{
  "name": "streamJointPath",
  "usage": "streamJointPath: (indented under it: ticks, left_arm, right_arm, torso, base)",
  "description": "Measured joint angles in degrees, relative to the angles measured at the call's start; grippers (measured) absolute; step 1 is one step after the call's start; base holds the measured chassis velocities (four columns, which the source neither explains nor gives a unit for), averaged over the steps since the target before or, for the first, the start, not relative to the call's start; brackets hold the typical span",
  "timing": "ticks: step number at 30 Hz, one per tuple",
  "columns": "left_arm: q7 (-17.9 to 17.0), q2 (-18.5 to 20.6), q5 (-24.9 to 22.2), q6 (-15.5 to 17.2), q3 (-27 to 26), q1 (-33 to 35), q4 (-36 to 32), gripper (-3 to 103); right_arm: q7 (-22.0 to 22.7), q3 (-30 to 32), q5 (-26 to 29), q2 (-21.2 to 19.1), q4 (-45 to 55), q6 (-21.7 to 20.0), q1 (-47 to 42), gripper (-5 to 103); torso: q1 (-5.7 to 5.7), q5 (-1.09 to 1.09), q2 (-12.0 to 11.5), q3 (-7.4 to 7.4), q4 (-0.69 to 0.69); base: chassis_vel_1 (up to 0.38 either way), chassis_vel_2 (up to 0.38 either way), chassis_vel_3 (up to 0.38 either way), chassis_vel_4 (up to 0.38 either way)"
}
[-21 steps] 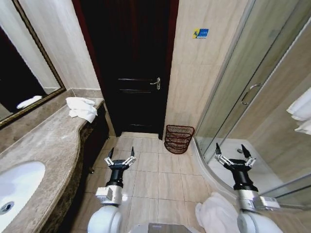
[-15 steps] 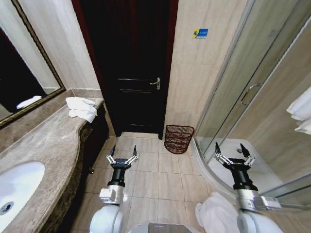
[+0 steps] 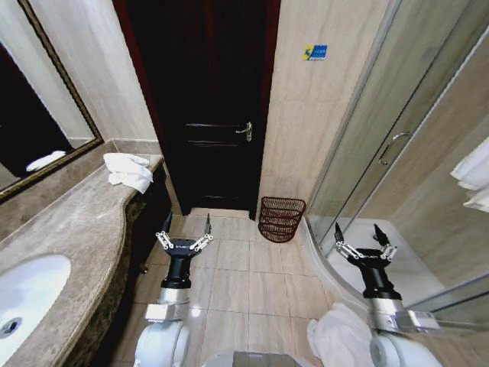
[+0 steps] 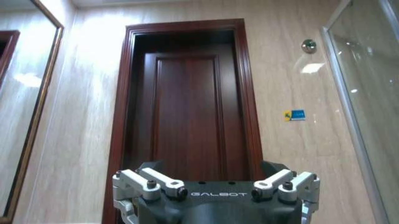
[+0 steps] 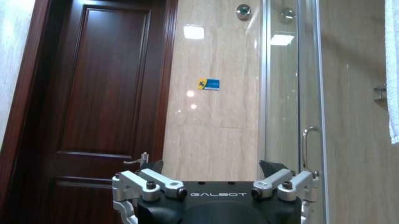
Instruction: Discard the used towel into the hamper.
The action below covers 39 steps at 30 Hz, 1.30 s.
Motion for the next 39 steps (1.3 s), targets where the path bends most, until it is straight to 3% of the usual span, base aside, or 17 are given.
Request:
streamJointPath:
  ticks: [2,7,12,18,32,39]
  left_arm:
    - [-0.3,0.0,-0.3,0.6,0.2,0.3,0.0,100]
    - [-2.6,0.0,-2.8,9.0,1.7,2.6,0.0,100]
    - [-1.8,0.0,-4.5,13.3,2.8,3.9,-0.1,100]
    - [0.4,0.0,-1.9,13.6,2.9,4.4,0.5,100]
    - [-0.2,0.0,-2.8,12.0,3.2,3.8,1.1,100]
    - [0.4,0.0,-1.4,9.7,3.3,3.7,1.0,100]
  right_arm:
    - [0.0,0.0,-0.1,0.0,0.1,0.0,-0.1,100]
    - [-0.1,0.4,-1.1,0.0,0.5,0.1,-0.8,100]
    - [-0.2,0.5,-1.4,0.0,0.8,0.1,-0.9,100]
    - [-0.1,0.6,-1.1,0.0,0.7,0.0,-0.6,100]
    - [-0.9,0.5,0.0,0.0,0.5,-0.1,-0.4,100]
    - [-1.2,1.0,1.0,0.0,1.1,-0.1,-0.8,100]
  torso:
    - [0.00,0.00,0.0,0.00,0.00]
    - [0.00,0.00,0.0,0.00,0.00]
    - [0.00,0.00,0.0,0.00,0.00]
    - [0.00,0.00,0.0,0.00,0.01]
    - [0.00,0.00,0.0,0.00,0.00]
    - [0.00,0.00,0.0,0.00,0.00]
  base:
    - [0.000,0.000,0.000,0.000]
    - [0.000,0.000,0.000,0.000]
    - [0.000,0.000,0.000,0.000]
    - [0.000,0.000,0.000,0.000]
    - [0.000,0.000,0.000,0.000]
    - [0.000,0.000,0.000,0.000]
